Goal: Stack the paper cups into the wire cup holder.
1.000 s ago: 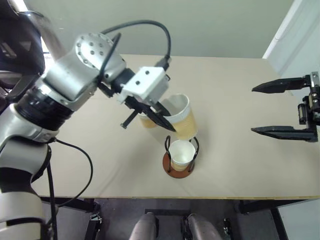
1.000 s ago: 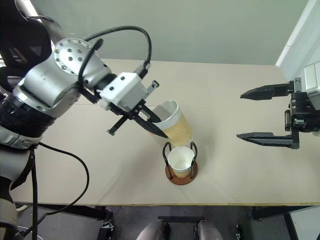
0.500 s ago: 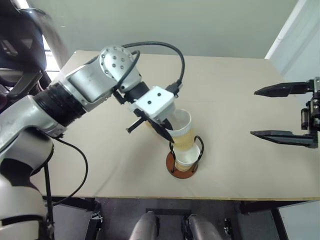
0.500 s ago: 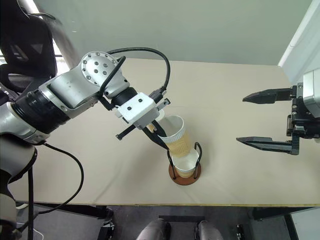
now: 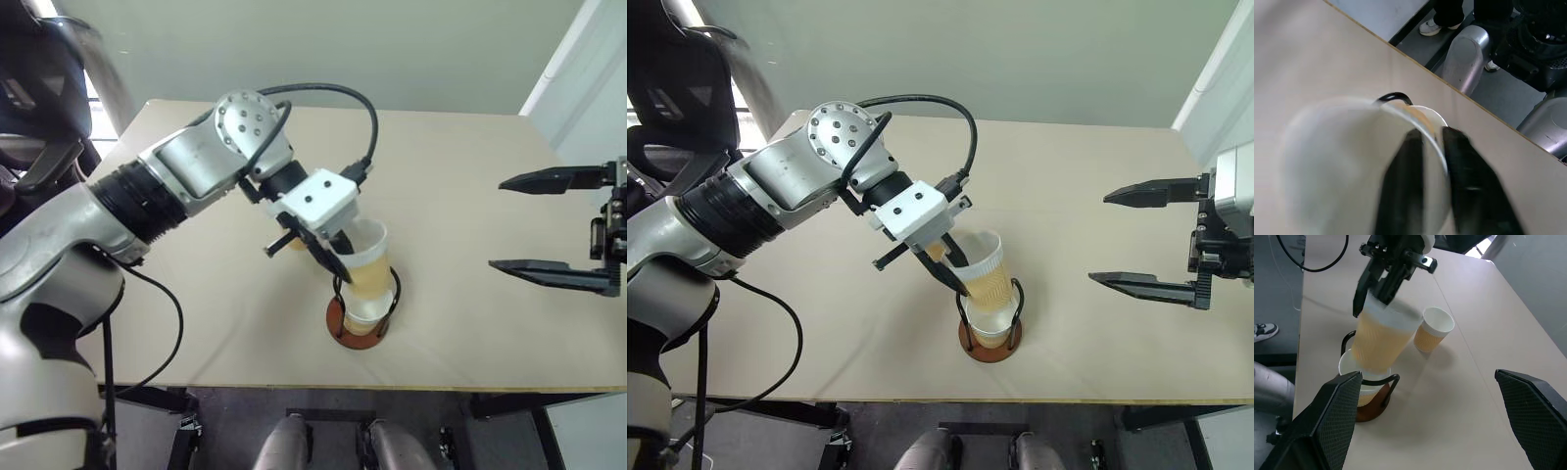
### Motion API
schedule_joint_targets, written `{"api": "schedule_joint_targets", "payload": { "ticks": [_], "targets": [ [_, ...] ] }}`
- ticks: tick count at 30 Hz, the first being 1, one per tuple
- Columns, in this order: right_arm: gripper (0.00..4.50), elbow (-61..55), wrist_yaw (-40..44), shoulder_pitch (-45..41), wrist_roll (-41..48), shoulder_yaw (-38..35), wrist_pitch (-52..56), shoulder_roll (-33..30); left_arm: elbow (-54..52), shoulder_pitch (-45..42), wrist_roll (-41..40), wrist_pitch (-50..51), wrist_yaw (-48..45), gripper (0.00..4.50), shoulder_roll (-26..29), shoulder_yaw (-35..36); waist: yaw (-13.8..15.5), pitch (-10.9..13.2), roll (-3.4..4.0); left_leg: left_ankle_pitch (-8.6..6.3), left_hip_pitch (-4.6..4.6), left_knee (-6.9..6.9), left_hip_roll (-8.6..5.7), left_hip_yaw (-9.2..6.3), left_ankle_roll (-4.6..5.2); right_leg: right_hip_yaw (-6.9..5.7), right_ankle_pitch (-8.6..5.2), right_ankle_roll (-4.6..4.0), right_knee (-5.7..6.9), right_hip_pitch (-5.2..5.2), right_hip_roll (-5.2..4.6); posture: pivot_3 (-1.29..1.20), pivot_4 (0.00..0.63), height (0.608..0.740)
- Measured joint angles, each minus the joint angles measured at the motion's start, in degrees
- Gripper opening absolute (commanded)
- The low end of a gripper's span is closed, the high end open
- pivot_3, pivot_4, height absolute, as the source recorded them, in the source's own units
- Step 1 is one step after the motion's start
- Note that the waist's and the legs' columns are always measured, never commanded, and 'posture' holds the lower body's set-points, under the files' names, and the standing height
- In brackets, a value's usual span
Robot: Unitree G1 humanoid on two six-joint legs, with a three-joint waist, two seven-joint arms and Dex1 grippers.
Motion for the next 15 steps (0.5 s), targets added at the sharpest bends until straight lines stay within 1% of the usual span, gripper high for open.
{"api": "schedule_joint_targets", "payload": {
  "ticks": [6,7,8,12,13,15],
  "targets": [
    [4.50,-0.21,-0.10,0.24,0.00,-0.01,-0.04,-0.42,0.99,0.24,0.44,-0.28,-0.02,3.97,-0.74,0.85,0.00,0.00,0.01,-0.02,-0.01,0.14,0.00,0.02,0.05,0.02,0.03,0.05,0.00,0.04,0.00,0.00,0.150,0.740],
    [4.50,-0.19,-0.11,0.25,-0.01,-0.01,-0.08,-0.43,1.46,0.42,0.71,-0.40,-0.02,4.27,-1.05,1.29,0.00,0.00,0.01,-0.03,-0.01,0.16,-0.01,0.02,0.05,0.02,0.03,0.05,0.00,0.04,0.00,0.00,0.150,0.740],
    [4.50,-0.17,-0.12,0.27,-0.01,-0.01,-0.15,-0.43,2.27,0.64,1.18,-0.55,-0.04,4.42,-1.69,2.02,0.01,0.00,0.00,-0.03,-0.01,0.17,-0.01,0.02,0.06,0.02,0.03,0.05,0.02,0.04,0.00,0.00,0.150,0.740],
    [4.50,0.77,0.04,0.08,-0.26,0.40,-1.49,-0.44,11.43,1.51,5.89,-0.50,-0.07,4.42,-7.57,10.87,0.14,0.00,0.02,-0.07,-0.08,0.40,0.00,0.03,0.15,0.02,0.06,0.11,0.05,0.06,0.00,0.00,0.150,0.740],
    [4.50,1.26,0.18,-0.28,-0.54,1.12,-2.29,-0.43,14.21,1.51,8.28,-0.24,-0.09,4.42,-7.56,13.36,0.08,0.00,0.04,-0.08,-0.08,0.42,0.00,0.05,0.18,0.02,0.06,0.12,0.05,0.06,0.00,0.00,0.150,0.740],
    [4.50,2.76,0.43,-1.16,-1.19,2.40,-3.70,-0.44,19.92,1.95,13.24,0.21,-0.09,4.42,-5.80,16.61,-0.63,-0.09,0.19,-0.09,0.01,0.39,0.00,0.11,0.19,0.11,0.05,0.12,0.04,0.05,0.00,0.00,0.150,0.740]
  ]
}}
